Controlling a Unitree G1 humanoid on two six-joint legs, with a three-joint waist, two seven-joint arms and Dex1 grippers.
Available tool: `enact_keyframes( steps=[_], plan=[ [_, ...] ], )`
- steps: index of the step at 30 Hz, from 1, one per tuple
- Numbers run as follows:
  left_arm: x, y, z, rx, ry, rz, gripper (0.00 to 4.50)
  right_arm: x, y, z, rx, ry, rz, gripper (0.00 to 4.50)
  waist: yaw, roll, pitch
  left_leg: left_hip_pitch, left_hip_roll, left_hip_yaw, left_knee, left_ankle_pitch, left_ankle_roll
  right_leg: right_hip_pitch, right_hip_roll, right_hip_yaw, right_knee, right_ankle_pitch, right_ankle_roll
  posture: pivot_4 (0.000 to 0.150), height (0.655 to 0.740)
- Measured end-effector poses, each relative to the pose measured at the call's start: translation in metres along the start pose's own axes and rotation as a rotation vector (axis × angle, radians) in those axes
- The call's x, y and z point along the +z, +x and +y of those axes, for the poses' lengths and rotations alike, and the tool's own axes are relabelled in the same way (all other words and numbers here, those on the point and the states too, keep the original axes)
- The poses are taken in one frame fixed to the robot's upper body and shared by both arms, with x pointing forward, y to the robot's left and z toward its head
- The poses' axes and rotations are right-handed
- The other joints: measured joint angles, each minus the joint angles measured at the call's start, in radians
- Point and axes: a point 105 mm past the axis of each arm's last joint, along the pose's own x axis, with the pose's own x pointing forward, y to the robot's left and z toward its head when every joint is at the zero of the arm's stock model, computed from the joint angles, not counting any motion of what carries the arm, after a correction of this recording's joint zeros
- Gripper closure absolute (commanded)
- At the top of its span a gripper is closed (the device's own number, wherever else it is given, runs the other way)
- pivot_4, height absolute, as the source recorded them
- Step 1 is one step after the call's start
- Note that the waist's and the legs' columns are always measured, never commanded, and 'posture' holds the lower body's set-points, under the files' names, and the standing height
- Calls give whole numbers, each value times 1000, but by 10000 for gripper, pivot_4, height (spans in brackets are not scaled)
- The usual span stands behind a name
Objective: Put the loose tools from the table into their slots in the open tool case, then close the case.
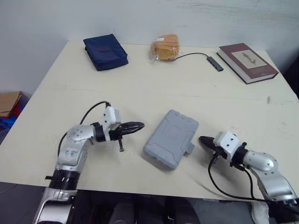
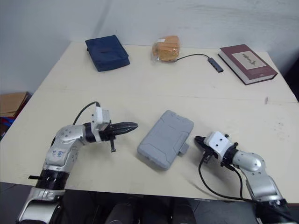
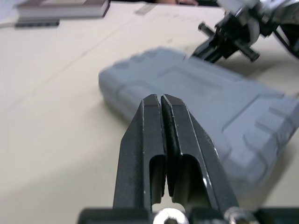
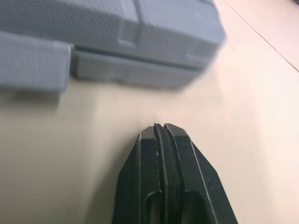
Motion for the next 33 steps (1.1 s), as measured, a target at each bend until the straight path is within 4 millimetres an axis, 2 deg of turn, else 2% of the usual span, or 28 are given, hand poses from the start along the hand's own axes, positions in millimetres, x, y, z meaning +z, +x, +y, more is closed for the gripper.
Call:
enact_keyframes(
  steps=[2,5,7,9,11,13,16,22,29,33],
  plan=[
    [6,15,-4,-64,21,-4,44353,4,-6,4,-1,29,-15,45000,-10,1,0,1,0,2,0,0,0,0,3,1,0,0,0,1500,7400],
    [5,42,-12,-162,48,27,44353,19,-11,11,9,50,-72,45000,-20,1,0,2,2,3,0,0,0,0,8,3,-1,0,1,1500,7400],
    [-3,63,-15,-217,55,69,44353,33,-11,20,47,50,-110,45000,-17,1,0,2,3,3,0,0,0,-1,11,4,-1,0,0,1500,7400],
    [-20,80,-18,-256,62,160,44353,45,-9,29,88,41,-131,45000,-14,2,0,2,4,3,0,0,0,-1,13,4,-2,0,0,1500,7400],
    [-32,87,-20,-266,44,214,44353,50,-6,34,108,41,-136,45000,-14,1,0,1,5,3,0,0,0,-2,14,5,-2,-1,-1,1500,7400],
    [-30,95,-20,-284,65,238,44353,54,1,38,119,53,-135,45000,-10,2,0,1,5,3,0,0,0,-2,14,4,-2,-1,-1,1500,7400],
    [-33,95,-21,-298,53,271,44353,56,6,44,134,52,-135,45000,-10,2,-1,1,6,3,0,0,0,-2,13,4,-2,-1,-2,1500,7400],
    [-38,89,-21,-296,56,319,44353,50,16,57,180,15,-87,45000,-10,2,-3,2,6,3,0,0,0,-1,13,4,-1,-1,-2,1500,7400],
    [-39,87,-20,-277,43,326,44353,48,23,55,175,0,-80,45000,-12,0,-6,3,6,2,0,0,1,-1,13,4,0,-1,-2,1500,7400],
    [-41,85,-19,-271,27,346,44353,37,34,58,205,-12,-30,45000,-22,-3,-9,5,7,2,0,-1,2,0,13,4,2,-2,-4,1500,7400]
  ],
)
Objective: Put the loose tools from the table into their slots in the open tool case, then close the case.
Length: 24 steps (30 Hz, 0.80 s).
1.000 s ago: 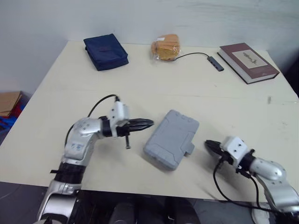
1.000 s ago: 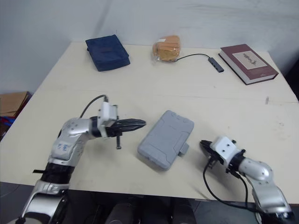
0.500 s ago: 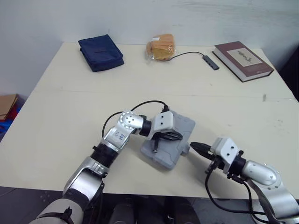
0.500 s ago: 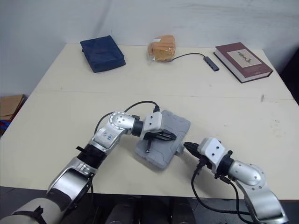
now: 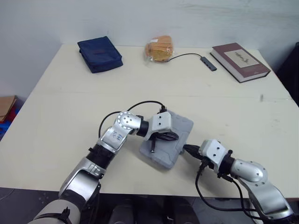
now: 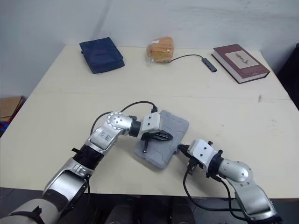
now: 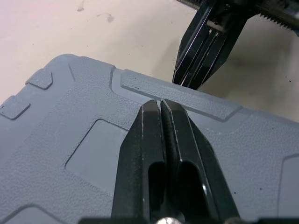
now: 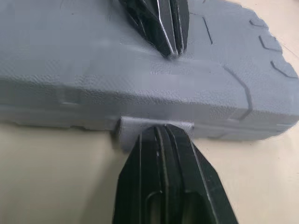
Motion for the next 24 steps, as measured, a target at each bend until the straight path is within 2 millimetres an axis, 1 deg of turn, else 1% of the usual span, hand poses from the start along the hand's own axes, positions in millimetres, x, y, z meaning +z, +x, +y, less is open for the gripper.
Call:
enact_keyframes(
  steps=[2,11,15,17,20,24],
  plan=[
    [0,0,1,3,-1,2,44353,0,5,0,3,15,-3,45000,-2,1,0,0,0,0,0,0,-1,0,0,0,0,0,0,1500,7400],
    [-4,-2,5,20,-19,15,44353,2,15,-1,38,20,-17,45000,-18,-2,-2,2,2,0,0,0,-1,1,1,0,2,0,-1,1500,7400],
    [-9,-5,8,31,-39,25,44353,2,23,-2,64,33,-25,45000,-27,-5,-4,13,5,0,-2,-2,-2,12,0,0,0,-1,-4,1500,7400],
    [-12,-7,10,39,-49,25,44353,4,26,-2,85,29,-24,45000,-35,-5,-4,15,7,-3,-2,-4,-4,15,-2,0,-1,-2,-5,1500,7400],
    [-13,-8,11,44,-49,23,44353,5,27,-2,98,25,-25,45000,-38,-5,-5,15,9,-4,-2,-4,-6,15,-1,2,0,-3,-8,1500,7400],
    [-12,-13,10,57,-27,-27,44353,6,25,-4,102,17,-28,45000,-38,-4,-4,14,13,-5,-2,-4,-10,13,1,1,1,-4,-11,1500,7400]
  ],
)
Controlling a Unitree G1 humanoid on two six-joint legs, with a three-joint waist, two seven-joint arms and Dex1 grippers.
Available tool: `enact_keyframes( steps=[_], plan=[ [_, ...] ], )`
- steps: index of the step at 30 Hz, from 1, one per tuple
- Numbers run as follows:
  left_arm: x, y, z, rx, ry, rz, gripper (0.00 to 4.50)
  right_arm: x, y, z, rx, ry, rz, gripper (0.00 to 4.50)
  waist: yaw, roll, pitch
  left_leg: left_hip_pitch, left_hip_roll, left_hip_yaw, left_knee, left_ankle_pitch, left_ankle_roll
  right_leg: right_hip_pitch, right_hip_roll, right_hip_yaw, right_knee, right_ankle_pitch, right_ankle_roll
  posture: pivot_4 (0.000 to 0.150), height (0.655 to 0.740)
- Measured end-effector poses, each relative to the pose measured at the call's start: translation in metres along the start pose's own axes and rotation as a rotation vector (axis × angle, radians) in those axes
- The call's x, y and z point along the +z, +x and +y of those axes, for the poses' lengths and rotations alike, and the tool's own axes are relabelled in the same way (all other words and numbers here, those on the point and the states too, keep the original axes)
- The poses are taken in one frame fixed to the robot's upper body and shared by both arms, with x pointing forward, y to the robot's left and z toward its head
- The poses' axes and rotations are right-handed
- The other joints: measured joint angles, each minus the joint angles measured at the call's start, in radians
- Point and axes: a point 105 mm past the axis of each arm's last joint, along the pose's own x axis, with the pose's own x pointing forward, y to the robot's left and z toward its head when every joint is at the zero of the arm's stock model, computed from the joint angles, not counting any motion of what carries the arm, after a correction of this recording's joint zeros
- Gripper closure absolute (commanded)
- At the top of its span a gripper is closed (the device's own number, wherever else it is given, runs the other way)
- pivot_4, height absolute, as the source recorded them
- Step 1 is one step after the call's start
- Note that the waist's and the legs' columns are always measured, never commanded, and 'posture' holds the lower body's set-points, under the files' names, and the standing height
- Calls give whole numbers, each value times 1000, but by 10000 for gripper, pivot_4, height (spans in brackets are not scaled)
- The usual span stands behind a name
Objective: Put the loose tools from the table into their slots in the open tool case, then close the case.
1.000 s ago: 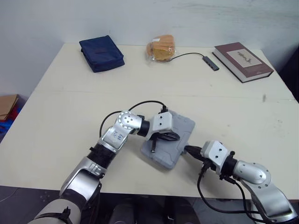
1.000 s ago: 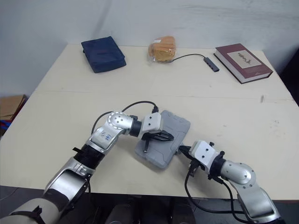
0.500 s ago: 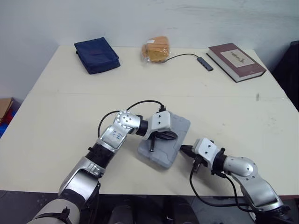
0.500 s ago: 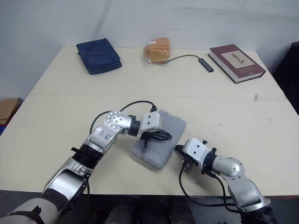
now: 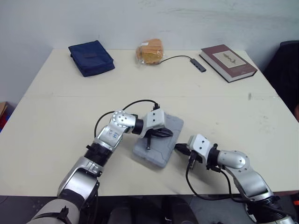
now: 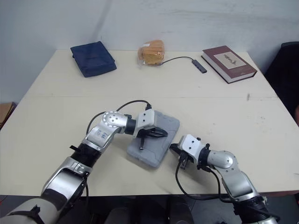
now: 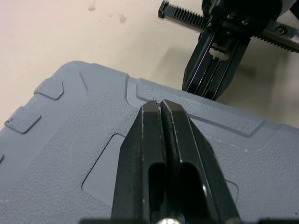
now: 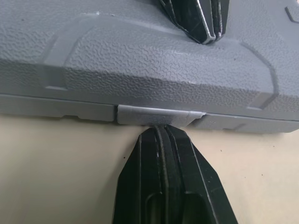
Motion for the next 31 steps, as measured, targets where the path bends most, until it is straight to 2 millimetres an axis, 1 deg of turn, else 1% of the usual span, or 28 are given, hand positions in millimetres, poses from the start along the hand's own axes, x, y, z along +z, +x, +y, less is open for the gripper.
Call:
enact_keyframes(
  steps=[2,3,5,6,7,8,9,12,14,15,16,17,18,22,25,27,31],
  plan=[
    [4,-6,-2,-10,17,-64,44353,6,-9,-3,3,-24,-25,45000,1,5,3,-1,0,0,0,0,0,-1,0,0,0,0,0,1500,7400],
    [4,-13,-5,-19,16,-100,44353,11,-18,-4,9,-46,-46,45000,3,9,5,-3,0,0,0,0,0,-2,0,0,0,0,0,1500,7400],
    [1,-27,-5,-12,13,-128,44353,12,-36,-10,4,-76,-58,45000,5,10,7,-4,0,0,0,0,-1,-3,1,-2,0,0,0,1500,7400],
    [-1,-35,-4,-1,13,-129,42097,12,-46,-12,7,-81,-55,45000,6,10,9,-4,0,0,0,0,-1,-3,2,-3,0,0,0,1500,7400],
    [-2,-51,-2,25,14,-133,39188,12,-61,-16,24,-74,-34,41833,6,11,12,-4,-1,0,0,0,0,-3,2,-4,-1,0,0,1500,7400],
    [-3,-63,0,52,15,-132,36209,12,-71,-22,11,-68,-12,38277,5,11,13,-4,-1,1,0,0,0,-3,2,-4,-1,0,1,1500,7400],
    [-1,-76,2,79,19,-133,32178,14,-82,-31,-10,-57,-1,34902,4,10,14,-4,-1,1,0,0,0,-3,1,-4,-1,1,1,1500,7400],
    [2,-107,3,151,22,-123,17850,30,-105,-46,-28,-111,0,19819,4,11,14,-4,-1,1,0,0,1,-3,1,-4,-2,1,1,1500,7400],
    [-10,-130,-2,202,-26,-74,8344,39,-117,-51,-20,-157,-2,9543,2,11,14,-4,0,0,-1,0,0,-3,1,-4,-2,1,1,1500,7400],
    [-21,-144,-7,230,-62,-28,3731,41,-124,-54,-19,-175,10,4720,1,12,15,-4,0,1,-2,0,0,-4,2,-3,-3,0,1,1500,7400],
    [-32,-158,-11,263,-98,17,156,42,-131,-58,-21,-195,21,223,0,12,15,-4,0,2,-2,-1,0,-5,2,-4,-3,0,1,1500,7400],
    [-41,-171,-15,296,-127,54,156,43,-138,-62,-31,-208,35,223,1,12,16,-4,0,2,-2,-1,0,-5,2,-4,-3,0,1,1500,7400],
    [-45,-181,-17,323,-142,78,156,44,-144,-65,-39,-223,45,223,3,11,16,-5,0,2,-2,-1,0,-6,2,-4,-3,0,1,1500,7400],
    [-57,-219,-23,446,-184,164,156,48,-160,-69,-6,-287,103,223,21,12,17,-6,0,4,-2,-1,0,-10,0,-2,-2,0,1,1500,7400],
    [-69,-248,-34,569,-247,210,156,51,-174,-83,-49,-304,131,223,25,12,17,-10,0,5,-2,-1,0,-15,0,0,-2,0,1,1500,7400],
    [-76,-253,-41,606,-274,222,156,51,-178,-90,-82,-303,131,223,25,12,17,-13,1,4,-2,-1,-1,-16,0,0,-2,0,1,1500,7400],
    [-73,-246,-40,643,-249,198,156,57,-168,-96,-82,-330,96,223,29,13,18,-16,0,2,-1,3,-7,-18,-1,1,-1,1,0,1500,7400]
  ],
)
